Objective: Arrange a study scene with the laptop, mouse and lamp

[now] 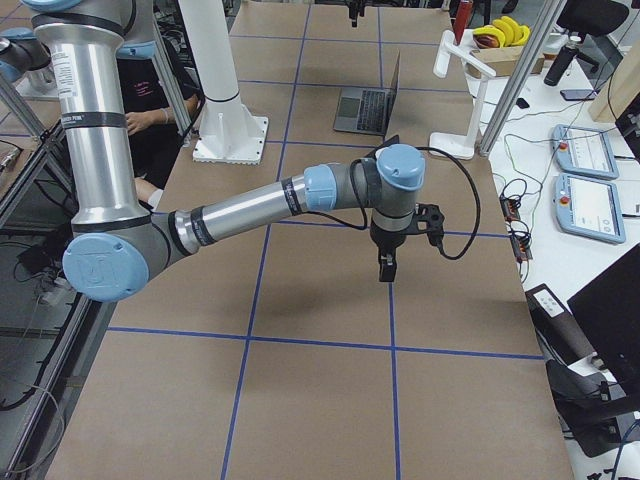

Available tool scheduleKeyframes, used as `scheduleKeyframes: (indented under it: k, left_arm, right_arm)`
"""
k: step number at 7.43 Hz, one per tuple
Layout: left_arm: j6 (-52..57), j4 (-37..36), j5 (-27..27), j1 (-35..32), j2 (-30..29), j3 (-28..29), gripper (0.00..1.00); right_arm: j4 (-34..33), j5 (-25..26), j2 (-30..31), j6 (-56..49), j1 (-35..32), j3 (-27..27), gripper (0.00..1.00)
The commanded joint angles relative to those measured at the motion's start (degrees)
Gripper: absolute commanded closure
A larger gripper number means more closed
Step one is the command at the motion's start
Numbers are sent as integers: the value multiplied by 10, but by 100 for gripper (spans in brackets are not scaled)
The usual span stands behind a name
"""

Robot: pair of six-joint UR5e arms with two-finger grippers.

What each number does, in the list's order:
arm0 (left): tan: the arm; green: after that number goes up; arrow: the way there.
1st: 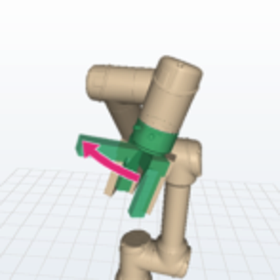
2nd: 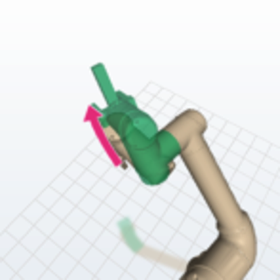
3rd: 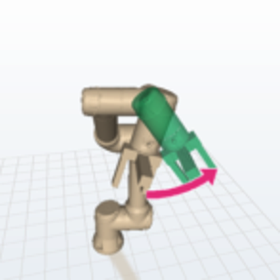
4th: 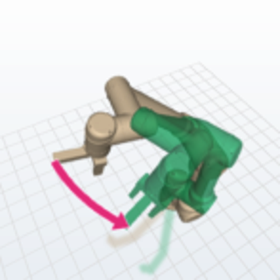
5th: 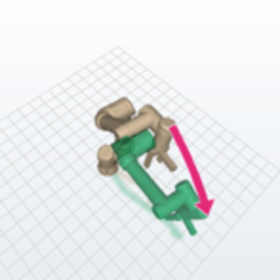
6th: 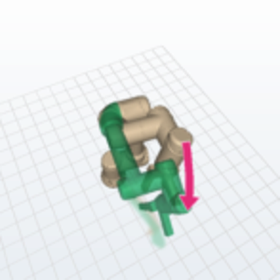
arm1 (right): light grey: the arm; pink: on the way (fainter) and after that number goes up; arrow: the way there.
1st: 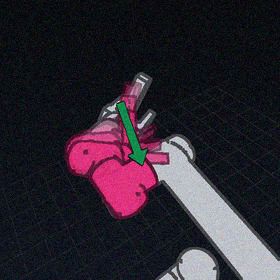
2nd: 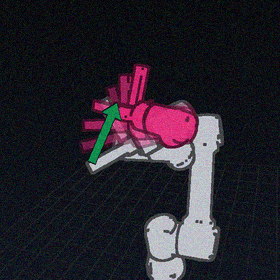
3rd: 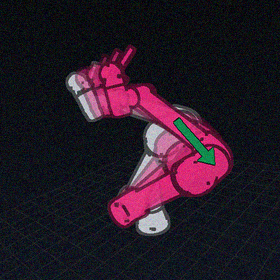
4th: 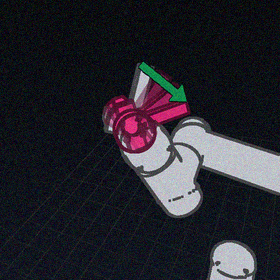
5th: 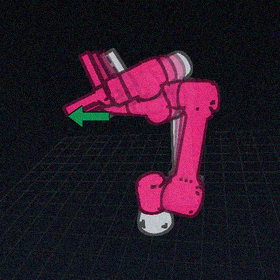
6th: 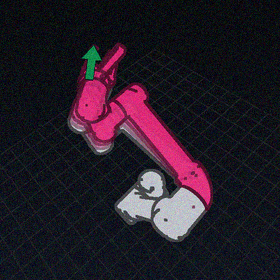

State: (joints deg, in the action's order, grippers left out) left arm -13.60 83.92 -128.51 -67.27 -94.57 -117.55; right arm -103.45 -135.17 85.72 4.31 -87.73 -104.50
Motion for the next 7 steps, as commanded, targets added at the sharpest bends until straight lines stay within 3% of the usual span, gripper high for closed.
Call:
scheduleKeyframes:
  k: [1,3,7]
  left_arm:
    - [176,-2,-93,-155,11,114,0]
    - [193,-9,-92,-183,12,143,0]
    - [222,-6,-95,-196,71,153,0]
  right_arm:
    - [5,-31,74,-26,-51,-4,0]
    - [3,-26,83,-26,-60,-9,0]
    - [1,0,86,-26,-65,-17,0]
